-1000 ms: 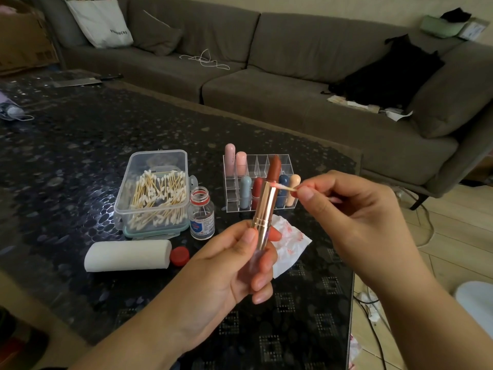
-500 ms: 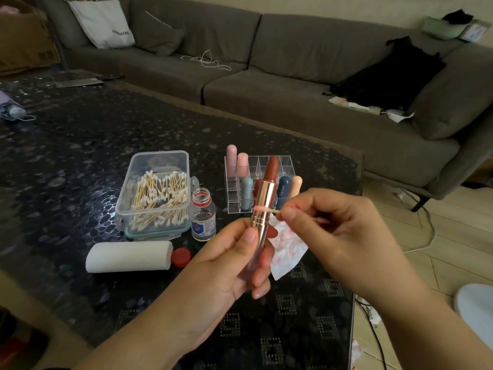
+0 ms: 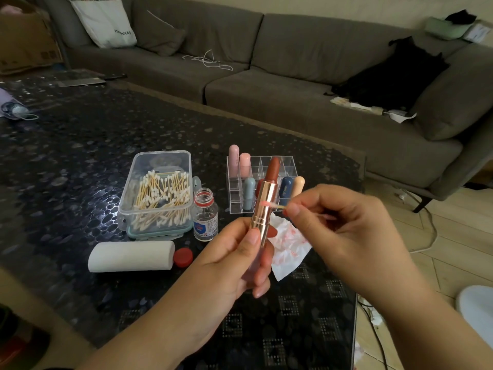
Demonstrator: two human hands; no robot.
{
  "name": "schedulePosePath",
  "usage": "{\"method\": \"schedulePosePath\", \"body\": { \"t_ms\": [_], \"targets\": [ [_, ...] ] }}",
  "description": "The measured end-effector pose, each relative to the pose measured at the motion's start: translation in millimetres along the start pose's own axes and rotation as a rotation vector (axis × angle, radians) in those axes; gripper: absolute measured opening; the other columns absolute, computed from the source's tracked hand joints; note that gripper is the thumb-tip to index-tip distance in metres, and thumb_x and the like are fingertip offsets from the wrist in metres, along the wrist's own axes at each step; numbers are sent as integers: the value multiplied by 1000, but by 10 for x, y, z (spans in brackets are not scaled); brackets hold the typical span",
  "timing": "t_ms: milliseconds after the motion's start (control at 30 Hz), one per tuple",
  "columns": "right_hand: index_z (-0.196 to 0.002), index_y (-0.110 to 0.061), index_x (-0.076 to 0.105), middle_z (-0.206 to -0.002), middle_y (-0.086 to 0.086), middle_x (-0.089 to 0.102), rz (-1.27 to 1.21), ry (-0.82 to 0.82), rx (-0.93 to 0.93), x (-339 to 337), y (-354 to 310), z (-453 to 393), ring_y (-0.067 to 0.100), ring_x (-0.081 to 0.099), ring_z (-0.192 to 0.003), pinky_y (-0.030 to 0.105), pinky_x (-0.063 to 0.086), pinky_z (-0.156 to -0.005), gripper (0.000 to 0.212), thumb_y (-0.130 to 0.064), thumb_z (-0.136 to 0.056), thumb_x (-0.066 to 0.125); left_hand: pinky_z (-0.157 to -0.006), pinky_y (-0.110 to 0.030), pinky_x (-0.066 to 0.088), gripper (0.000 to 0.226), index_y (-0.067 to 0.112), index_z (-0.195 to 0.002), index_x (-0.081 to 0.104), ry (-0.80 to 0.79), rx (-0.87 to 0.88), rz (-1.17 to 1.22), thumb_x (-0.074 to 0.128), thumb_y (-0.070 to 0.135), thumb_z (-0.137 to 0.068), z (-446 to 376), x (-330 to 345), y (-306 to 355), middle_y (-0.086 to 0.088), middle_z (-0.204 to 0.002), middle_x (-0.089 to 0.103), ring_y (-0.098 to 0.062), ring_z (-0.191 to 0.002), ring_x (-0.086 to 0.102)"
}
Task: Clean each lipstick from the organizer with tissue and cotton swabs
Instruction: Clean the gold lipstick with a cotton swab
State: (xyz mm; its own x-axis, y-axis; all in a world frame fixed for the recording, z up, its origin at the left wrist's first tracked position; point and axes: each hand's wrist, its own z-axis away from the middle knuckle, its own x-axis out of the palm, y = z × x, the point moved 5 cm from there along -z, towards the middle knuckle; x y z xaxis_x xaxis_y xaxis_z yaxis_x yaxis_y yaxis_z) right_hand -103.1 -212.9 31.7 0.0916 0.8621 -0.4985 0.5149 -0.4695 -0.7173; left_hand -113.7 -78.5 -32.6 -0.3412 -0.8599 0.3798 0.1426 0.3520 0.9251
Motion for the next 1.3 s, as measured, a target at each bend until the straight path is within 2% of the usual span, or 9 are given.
{"method": "schedulePosePath", "body": {
  "t_ms": [167, 333, 533, 633, 767, 933, 1067, 1167, 1300],
  "targets": [
    [-71, -25, 68, -56, -1, 57, -16, -65, 9, 48, -7, 18, 10, 45, -45, 12, 35, -45, 11, -24, -81, 64, -53, -22, 41, 28, 17, -94, 64, 7, 44, -48, 51, 41, -90, -8, -6, 12, -1, -68, 54, -13, -58, 45],
    [-74, -23, 70, -61, 0, 63, -97, 96, 13, -66, -45, -19, 18, 53, -52, 12, 39, -47, 12, -27, -85, 66, -50, -23, 41, 43, 0, -105, 49, -18, 36, -26, 51, 36, -82, -8, -11, -5, -3, -68, 57, -14, -56, 48],
    [-76, -24, 71, -63, 2, 63, -4, 58, 9, -11, 0, -20, 19, 56, -54, 24, 46, -49, 10, -27, -82, 63, -49, -22, 39, 37, 4, -100, 52, 7, 14, -19, 53, 39, -88, -6, -8, -9, -1, -65, 51, -12, -55, 43],
    [-73, -23, 69, -56, -1, 58, 33, -29, -7, 54, -2, -4, 11, 48, -46, 12, 36, -45, 10, -25, -81, 63, -46, -23, 39, 31, 8, -99, 52, 0, 24, -30, 51, 38, -92, -6, -13, 1, -3, -67, 54, -15, -55, 47],
    [-69, -23, 67, -52, 3, 53, 2, -87, -3, 75, -16, 9, 7, 40, -42, 10, 31, -44, 12, -24, -80, 63, -41, -24, 39, 33, 7, -105, 51, -15, 21, -15, 52, 34, -86, 7, -12, 9, -7, -71, 60, -17, -56, 54],
    [-75, -24, 70, -61, 4, 62, -49, 65, 11, -10, -18, -31, 20, 54, -53, 25, 43, -48, 11, -28, -81, 63, -41, -24, 37, 36, 7, -101, 48, -3, -2, -29, 53, 41, -88, 10, -14, 7, -1, -64, 53, -11, -52, 43],
    [-77, -24, 70, -62, 0, 63, 36, 83, -5, -5, -13, -40, 17, 57, -54, 29, 47, -50, 11, -30, -82, 62, -42, -24, 35, 34, 10, -100, 49, -3, 6, -56, 52, 37, -79, 13, -18, 1, 1, -64, 51, -11, -53, 42],
    [-74, -21, 70, -58, -5, 61, 78, 1, -37, 48, -22, -27, 10, 52, -47, 17, 40, -44, 12, -25, -82, 63, -42, -23, 35, 26, 14, -96, 53, 8, 27, -59, 54, 39, -88, 3, -28, -11, 0, -66, 51, -11, -54, 43],
    [-68, -18, 67, -51, -6, 51, 62, -99, -48, 99, -40, -8, 1, 40, -41, 5, 29, -46, 14, -19, -81, 64, -40, -22, 36, 29, 13, -105, 54, -11, 47, -54, 53, 32, -82, -3, -28, -31, -3, -67, 54, -11, -54, 46]
  ]
}}
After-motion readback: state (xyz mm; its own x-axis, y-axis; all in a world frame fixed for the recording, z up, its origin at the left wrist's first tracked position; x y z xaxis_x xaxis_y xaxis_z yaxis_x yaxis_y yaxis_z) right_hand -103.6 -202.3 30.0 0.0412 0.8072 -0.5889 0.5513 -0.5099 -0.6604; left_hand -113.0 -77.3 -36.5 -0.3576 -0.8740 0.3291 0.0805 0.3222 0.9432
